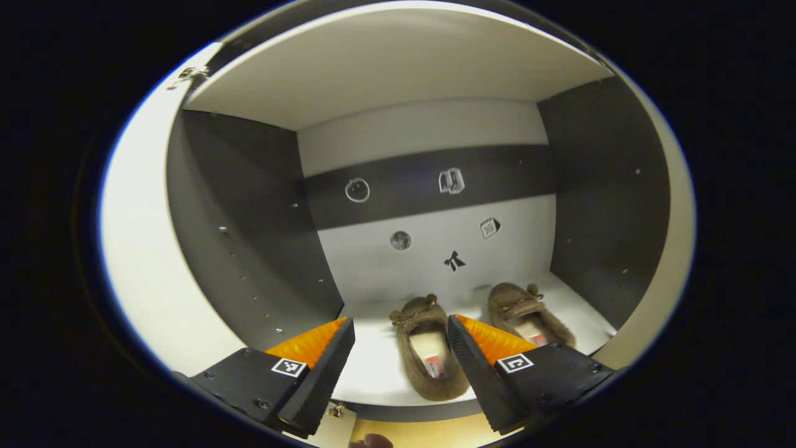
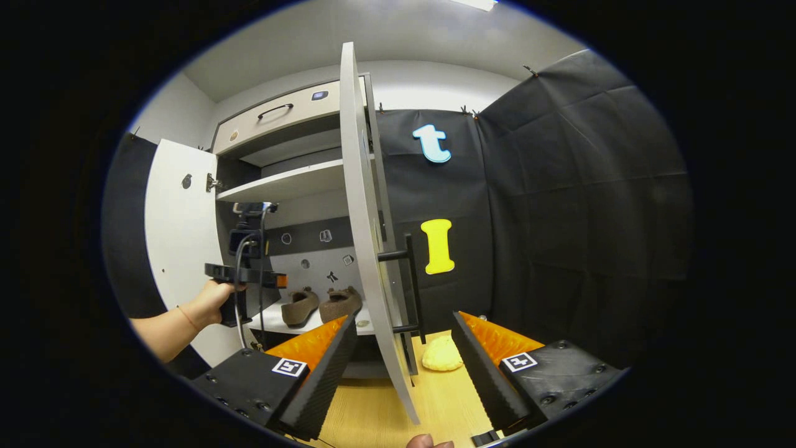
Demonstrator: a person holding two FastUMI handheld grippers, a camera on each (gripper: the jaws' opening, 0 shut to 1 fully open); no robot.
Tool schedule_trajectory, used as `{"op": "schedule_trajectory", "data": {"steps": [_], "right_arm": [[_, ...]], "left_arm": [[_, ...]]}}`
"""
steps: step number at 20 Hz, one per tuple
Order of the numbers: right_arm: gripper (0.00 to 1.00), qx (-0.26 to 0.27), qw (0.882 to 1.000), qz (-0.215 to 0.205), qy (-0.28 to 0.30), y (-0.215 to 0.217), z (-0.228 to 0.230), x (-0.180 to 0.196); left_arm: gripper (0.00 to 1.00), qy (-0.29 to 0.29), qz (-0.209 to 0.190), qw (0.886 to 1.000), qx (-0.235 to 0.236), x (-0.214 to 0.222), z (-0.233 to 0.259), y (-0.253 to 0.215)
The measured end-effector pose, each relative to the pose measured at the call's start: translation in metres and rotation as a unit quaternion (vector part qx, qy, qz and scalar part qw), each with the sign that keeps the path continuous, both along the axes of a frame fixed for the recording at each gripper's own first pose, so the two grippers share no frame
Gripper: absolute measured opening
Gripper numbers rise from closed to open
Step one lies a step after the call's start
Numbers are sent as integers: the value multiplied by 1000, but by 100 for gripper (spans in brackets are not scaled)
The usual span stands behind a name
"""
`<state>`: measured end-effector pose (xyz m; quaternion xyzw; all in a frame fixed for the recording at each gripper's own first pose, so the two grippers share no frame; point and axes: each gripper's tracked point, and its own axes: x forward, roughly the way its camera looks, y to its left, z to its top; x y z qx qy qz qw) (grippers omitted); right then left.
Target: Grab one shoe with the right hand and put it into the shoe cabinet, grab the other shoe with the left hand and put it into the shoe cabinet; then close the right door with the right hand and the left door with the left hand.
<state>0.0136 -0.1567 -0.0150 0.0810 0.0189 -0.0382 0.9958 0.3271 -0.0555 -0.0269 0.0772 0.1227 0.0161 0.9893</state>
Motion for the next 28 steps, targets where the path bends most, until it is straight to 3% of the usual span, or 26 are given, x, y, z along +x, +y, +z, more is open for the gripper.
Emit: {"op": "schedule_trajectory", "data": {"steps": [8,14,16,28], "right_arm": [[98,-12,1000,-11,-8,-38,13,6],[98,-16,1000,-10,-1,-58,12,21],[98,-23,1000,-11,-1,-65,13,31],[98,-16,1000,10,11,-72,1,62]], "left_arm": [[96,-64,-20,996,-56,-108,34,-20],[96,-75,-18,995,-55,-175,29,-23],[100,-76,-23,995,-53,-193,28,-27],[97,-76,-8,995,-57,-261,15,-29]]}}
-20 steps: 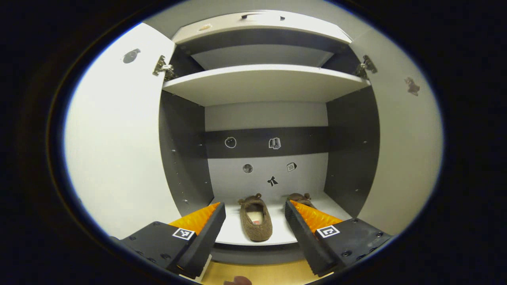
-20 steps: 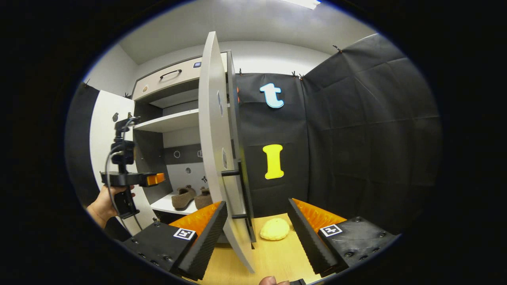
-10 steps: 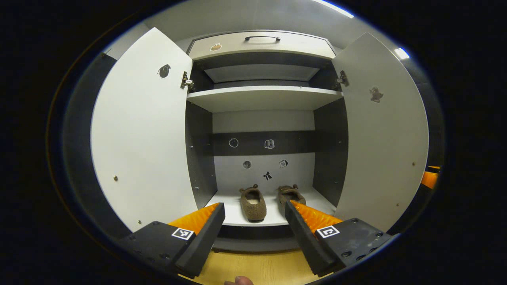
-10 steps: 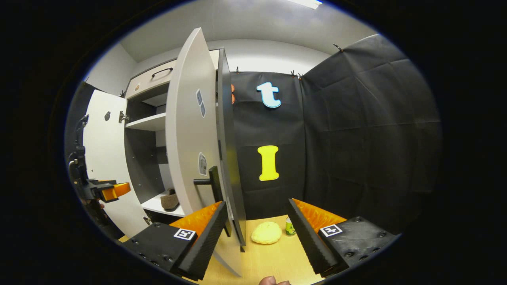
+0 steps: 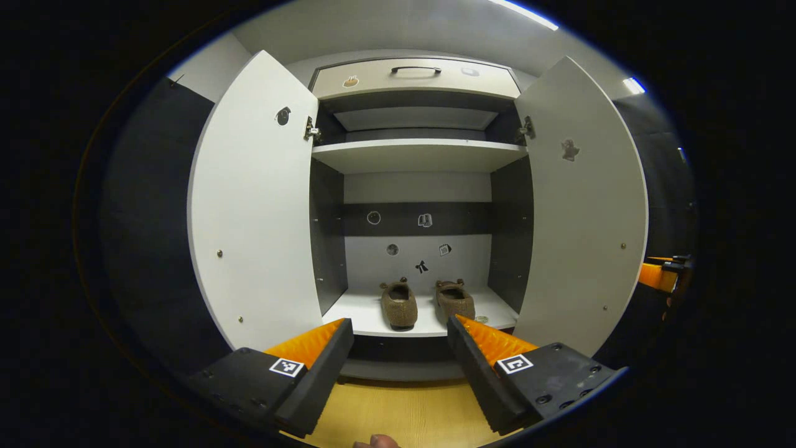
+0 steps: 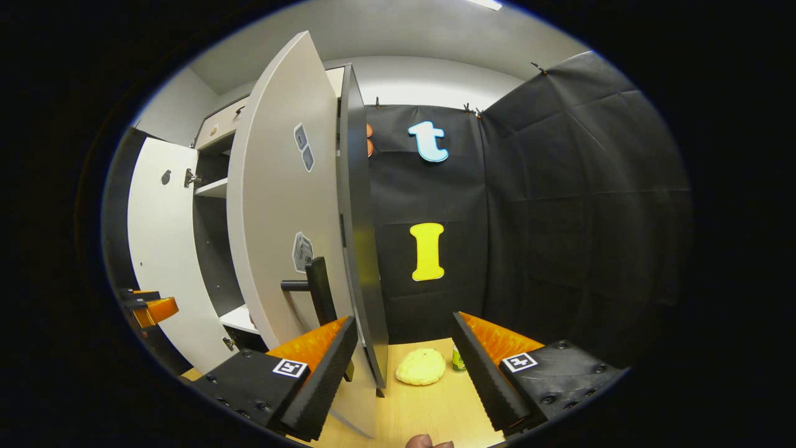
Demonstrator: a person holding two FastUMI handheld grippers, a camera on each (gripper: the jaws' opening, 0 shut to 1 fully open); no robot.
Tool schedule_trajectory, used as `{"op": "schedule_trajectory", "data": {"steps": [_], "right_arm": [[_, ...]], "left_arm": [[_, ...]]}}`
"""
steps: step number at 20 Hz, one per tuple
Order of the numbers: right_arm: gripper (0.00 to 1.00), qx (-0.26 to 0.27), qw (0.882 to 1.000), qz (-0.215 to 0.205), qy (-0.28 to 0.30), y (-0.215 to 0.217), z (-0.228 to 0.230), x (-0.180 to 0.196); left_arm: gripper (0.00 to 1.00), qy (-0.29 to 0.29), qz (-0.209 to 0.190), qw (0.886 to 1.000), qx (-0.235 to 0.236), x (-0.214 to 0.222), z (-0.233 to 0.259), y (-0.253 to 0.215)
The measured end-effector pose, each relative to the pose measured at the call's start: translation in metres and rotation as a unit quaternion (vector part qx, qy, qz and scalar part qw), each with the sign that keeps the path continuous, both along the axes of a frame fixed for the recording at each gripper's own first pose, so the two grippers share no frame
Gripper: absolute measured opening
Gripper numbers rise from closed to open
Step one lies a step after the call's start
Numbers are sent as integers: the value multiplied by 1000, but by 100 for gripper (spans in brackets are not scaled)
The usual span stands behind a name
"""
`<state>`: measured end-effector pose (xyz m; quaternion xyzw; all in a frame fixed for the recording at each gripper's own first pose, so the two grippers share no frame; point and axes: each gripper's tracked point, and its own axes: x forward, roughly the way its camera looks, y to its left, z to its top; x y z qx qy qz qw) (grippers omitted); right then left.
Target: Grab one shoe with the right hand and put it into the shoe cabinet, grab the other shoe with the left hand and put it into the shoe cabinet; then close the right door with the right hand and the left door with the left hand.
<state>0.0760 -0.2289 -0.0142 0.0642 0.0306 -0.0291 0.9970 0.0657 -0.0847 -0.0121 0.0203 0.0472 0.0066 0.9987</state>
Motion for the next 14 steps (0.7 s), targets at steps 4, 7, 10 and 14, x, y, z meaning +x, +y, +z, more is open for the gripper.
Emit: {"op": "schedule_trajectory", "data": {"steps": [4,7,10,14], "right_arm": [[98,-1,1000,-5,-2,3,-1,0],[97,-6,1000,-11,-3,8,0,0],[100,1,1000,-23,-3,9,-1,-2],[98,3,999,-37,-3,14,-2,-6]], "left_arm": [[97,-12,-12,1000,4,-14,3,0],[96,-10,-15,1000,12,-20,0,4],[96,-7,-22,1000,17,-24,-4,6],[97,0,-35,999,10,-28,-9,10]]}}
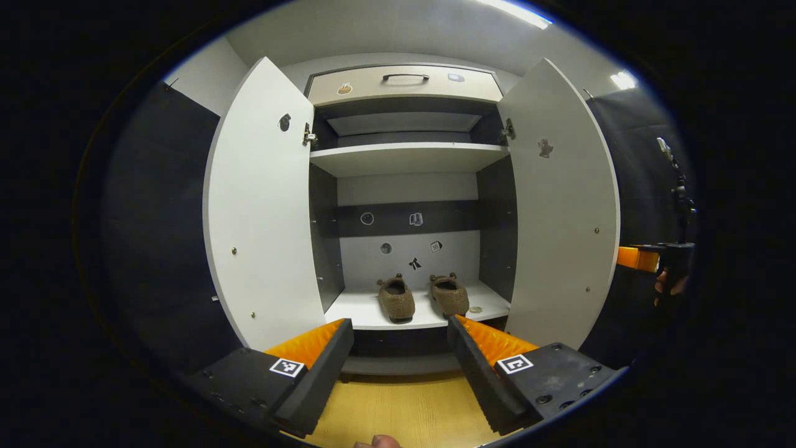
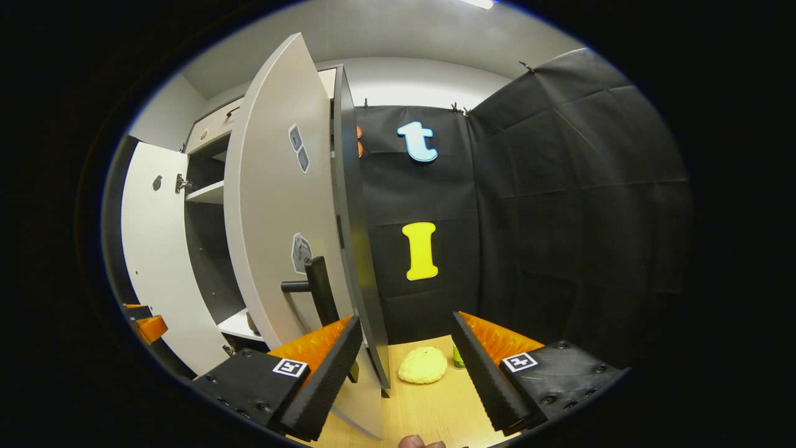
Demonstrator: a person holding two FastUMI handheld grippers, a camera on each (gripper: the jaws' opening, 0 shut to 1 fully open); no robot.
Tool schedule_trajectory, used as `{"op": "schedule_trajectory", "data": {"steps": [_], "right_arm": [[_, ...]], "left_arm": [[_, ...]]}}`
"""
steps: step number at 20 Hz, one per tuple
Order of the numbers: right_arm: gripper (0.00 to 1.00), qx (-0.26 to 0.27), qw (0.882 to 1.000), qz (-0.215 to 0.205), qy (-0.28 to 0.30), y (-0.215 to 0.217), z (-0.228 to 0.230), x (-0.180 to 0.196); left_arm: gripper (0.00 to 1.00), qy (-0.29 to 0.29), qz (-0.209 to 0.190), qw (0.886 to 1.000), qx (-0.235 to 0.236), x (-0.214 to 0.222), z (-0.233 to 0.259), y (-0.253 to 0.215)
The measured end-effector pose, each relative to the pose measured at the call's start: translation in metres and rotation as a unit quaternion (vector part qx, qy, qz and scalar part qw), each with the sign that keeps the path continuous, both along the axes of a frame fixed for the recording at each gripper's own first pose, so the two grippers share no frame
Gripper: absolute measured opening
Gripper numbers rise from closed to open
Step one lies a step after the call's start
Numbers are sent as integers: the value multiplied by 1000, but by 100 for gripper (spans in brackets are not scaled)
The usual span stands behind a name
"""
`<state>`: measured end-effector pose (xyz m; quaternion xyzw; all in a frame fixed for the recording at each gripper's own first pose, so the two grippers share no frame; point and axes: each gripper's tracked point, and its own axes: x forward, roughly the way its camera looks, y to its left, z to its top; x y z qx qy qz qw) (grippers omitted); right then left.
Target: Grab one shoe with the right hand and put it into the shoe cabinet, grab the other shoe with the left hand and put it into the shoe cabinet; then close the right door with the right hand and the left door with the left hand.
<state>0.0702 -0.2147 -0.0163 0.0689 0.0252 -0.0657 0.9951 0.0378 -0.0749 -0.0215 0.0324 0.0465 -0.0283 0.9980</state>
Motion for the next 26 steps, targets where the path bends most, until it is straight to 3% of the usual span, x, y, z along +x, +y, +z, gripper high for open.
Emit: {"op": "schedule_trajectory", "data": {"steps": [18,26], "right_arm": [[98,-7,998,55,-7,118,-3,12],[98,-3,991,135,1,202,-11,9]], "left_arm": [[97,25,12,1000,-14,-32,-21,70],[97,23,52,998,-21,-40,-24,129]]}}
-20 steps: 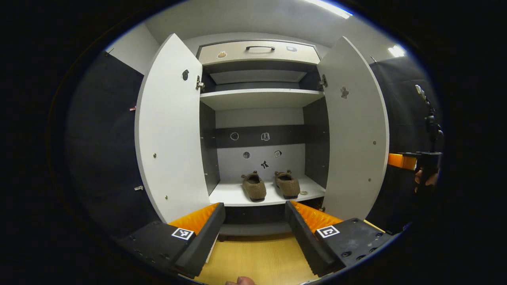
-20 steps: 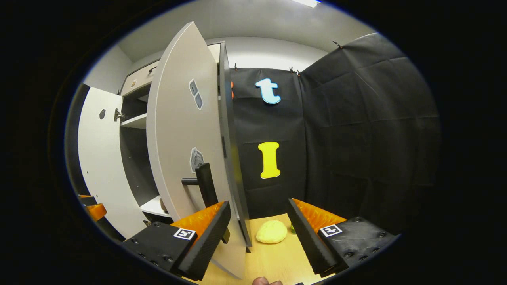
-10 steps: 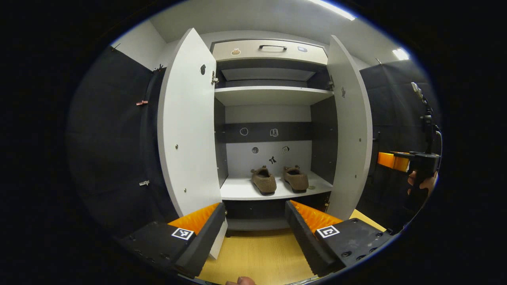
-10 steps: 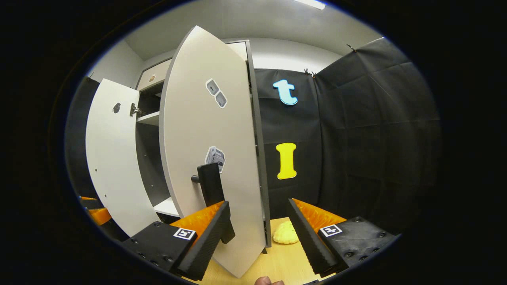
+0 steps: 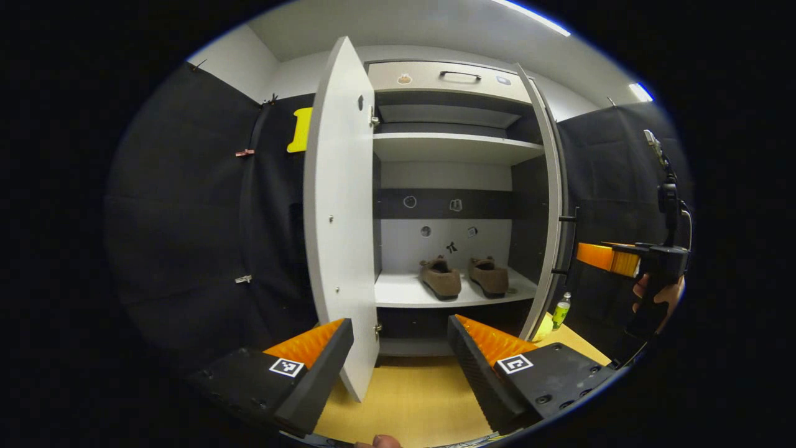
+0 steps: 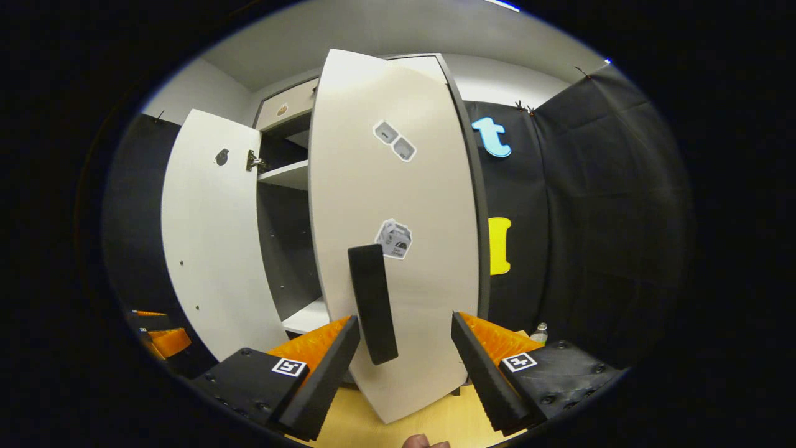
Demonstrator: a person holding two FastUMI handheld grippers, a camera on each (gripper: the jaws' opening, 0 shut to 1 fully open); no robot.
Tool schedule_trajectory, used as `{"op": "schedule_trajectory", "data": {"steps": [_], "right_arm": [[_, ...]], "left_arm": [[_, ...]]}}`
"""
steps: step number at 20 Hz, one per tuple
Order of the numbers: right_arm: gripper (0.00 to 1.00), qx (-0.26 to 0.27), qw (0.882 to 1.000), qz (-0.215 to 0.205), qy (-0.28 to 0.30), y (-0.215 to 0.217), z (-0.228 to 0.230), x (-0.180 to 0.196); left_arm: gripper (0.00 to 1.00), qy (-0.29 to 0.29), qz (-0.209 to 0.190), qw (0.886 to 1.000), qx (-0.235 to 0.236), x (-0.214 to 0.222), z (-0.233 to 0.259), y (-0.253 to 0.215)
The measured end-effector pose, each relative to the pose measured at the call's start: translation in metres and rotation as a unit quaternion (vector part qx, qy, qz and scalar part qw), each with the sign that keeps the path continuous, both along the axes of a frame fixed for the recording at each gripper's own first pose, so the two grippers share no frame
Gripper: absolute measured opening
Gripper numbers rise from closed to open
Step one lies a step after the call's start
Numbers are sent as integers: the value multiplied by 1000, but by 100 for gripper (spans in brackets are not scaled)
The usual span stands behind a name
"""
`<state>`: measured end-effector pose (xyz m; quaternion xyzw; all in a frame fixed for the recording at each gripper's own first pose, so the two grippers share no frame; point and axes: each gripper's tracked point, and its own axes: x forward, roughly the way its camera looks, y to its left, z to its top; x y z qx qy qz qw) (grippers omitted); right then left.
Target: Grab one shoe with the right hand and put it into the shoe cabinet, grab the other shoe with the left hand and put it into the shoe cabinet; then close the right door with the right hand and the left door with the left hand.
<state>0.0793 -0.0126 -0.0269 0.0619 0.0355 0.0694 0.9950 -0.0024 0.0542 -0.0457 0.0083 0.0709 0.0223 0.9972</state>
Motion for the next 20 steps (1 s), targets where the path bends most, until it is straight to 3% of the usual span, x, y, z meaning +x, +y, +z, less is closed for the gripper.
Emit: {"op": "schedule_trajectory", "data": {"steps": [6,14,20], "right_arm": [[98,-2,999,30,19,33,-13,-18],[98,-13,1000,22,19,26,-12,-26],[98,-16,1000,16,18,20,-10,-25]], "left_arm": [[97,-11,55,998,4,0,10,71],[97,-34,127,991,39,45,30,174],[96,-40,119,991,40,93,34,195]]}}
